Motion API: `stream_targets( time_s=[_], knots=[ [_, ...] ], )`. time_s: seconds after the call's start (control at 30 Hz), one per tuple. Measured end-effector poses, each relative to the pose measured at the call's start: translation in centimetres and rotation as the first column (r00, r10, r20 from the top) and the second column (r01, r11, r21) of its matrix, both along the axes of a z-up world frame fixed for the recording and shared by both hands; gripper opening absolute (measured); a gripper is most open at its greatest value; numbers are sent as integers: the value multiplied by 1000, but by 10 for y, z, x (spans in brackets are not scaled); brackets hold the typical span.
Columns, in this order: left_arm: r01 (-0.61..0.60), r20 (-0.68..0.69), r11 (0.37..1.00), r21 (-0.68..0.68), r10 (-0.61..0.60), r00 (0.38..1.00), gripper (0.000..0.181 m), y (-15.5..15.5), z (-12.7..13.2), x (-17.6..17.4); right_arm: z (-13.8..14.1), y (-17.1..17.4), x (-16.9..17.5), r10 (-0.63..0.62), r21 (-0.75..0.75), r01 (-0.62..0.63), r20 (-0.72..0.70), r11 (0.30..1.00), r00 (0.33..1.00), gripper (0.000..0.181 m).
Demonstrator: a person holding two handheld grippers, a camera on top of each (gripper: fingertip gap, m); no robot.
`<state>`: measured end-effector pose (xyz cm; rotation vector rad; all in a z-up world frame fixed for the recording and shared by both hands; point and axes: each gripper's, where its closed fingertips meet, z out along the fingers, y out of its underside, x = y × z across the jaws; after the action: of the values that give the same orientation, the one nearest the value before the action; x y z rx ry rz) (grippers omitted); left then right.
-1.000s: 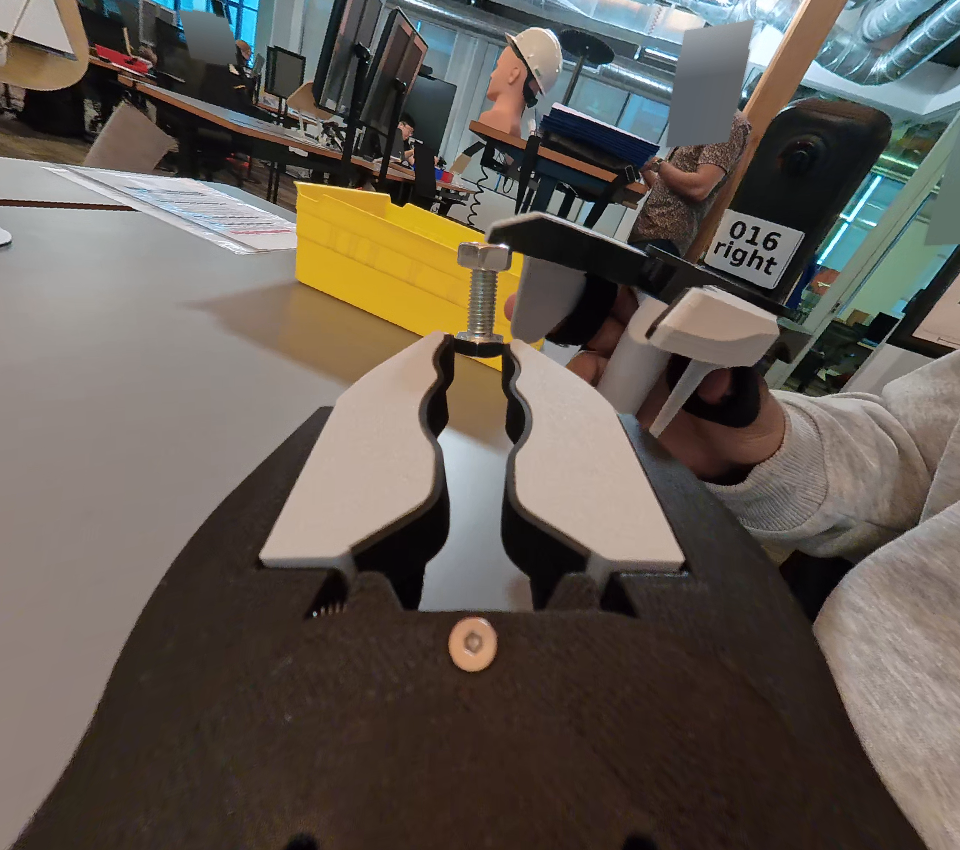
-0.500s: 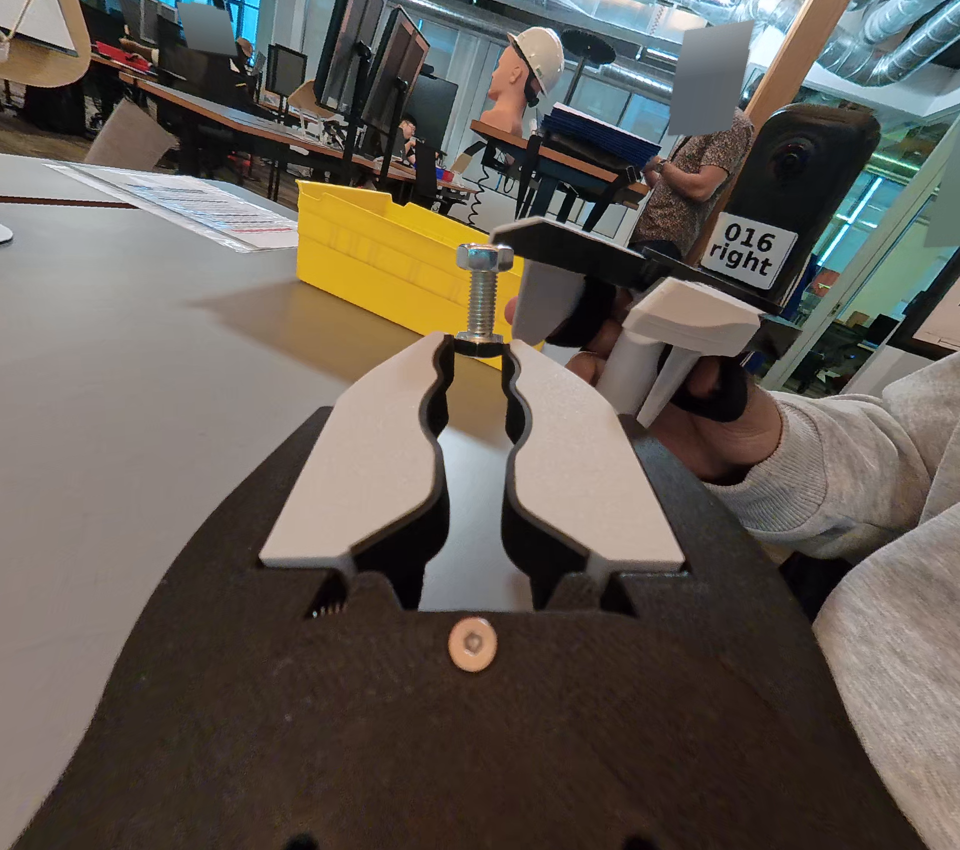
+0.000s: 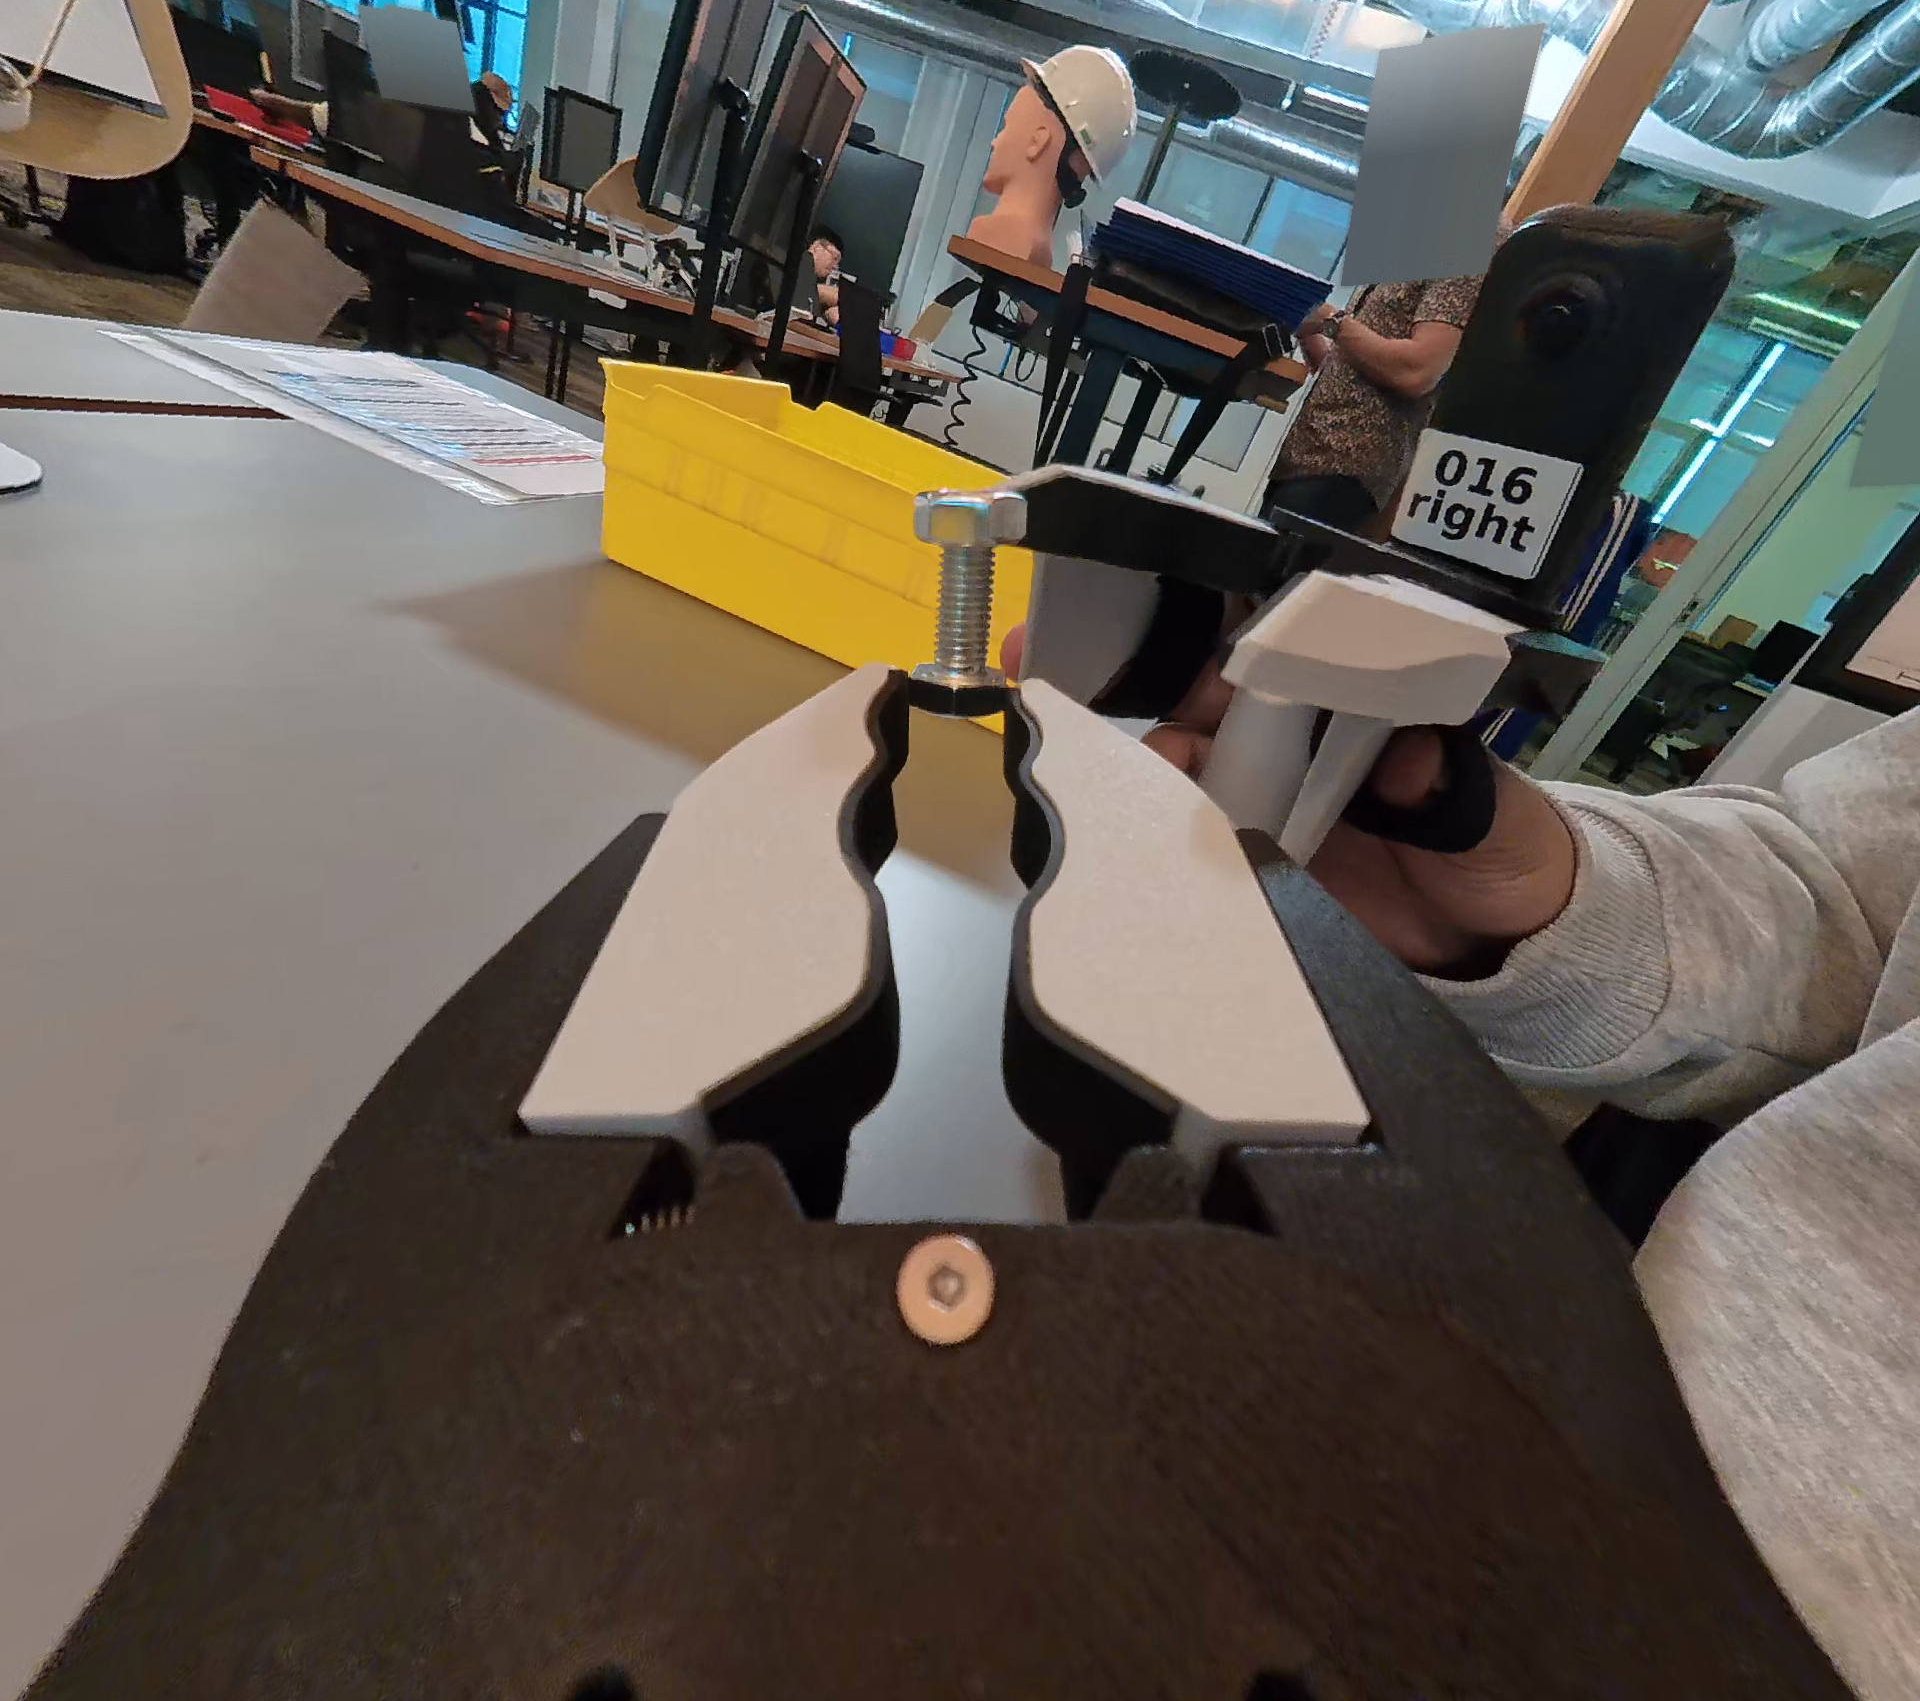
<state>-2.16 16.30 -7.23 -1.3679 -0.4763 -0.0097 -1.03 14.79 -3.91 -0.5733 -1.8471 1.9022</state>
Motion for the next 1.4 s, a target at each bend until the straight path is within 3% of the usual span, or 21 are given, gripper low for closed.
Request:
stream_targets(
  time_s=[0.13,0.23,0.43,0.77,0.97,1.23,1.4],
  knots=[
    [-10,6,1000,6,10,1000,19,-2,0,-2,-2,-3,2,20,-7,-20,15,1000,1000,51],
    [-7,3,1000,3,7,1000,19,-1,0,-1,-3,-4,6,47,-5,-47,35,999,998,33],
    [5,-6,1000,-7,-5,1000,18,1,-1,1,-1,4,-4,-20,-41,21,34,999,999,58],
    [-13,1,1000,1,13,1000,19,-2,0,-2,-3,-4,3,31,-27,-30,39,999,999,58],
    [-7,-2,1000,-3,7,1000,19,-1,0,-1,-1,-2,5,47,-36,-46,49,998,998,44],
    [53,-3,999,-13,-53,999,19,6,-2,8,-2,2,-3,1,-34,0,35,999,999,66],
    [88,-11,996,-26,-88,996,19,10,-3,14,-5,-2,-1,22,-19,-21,36,1000,999,69]
  ],
)
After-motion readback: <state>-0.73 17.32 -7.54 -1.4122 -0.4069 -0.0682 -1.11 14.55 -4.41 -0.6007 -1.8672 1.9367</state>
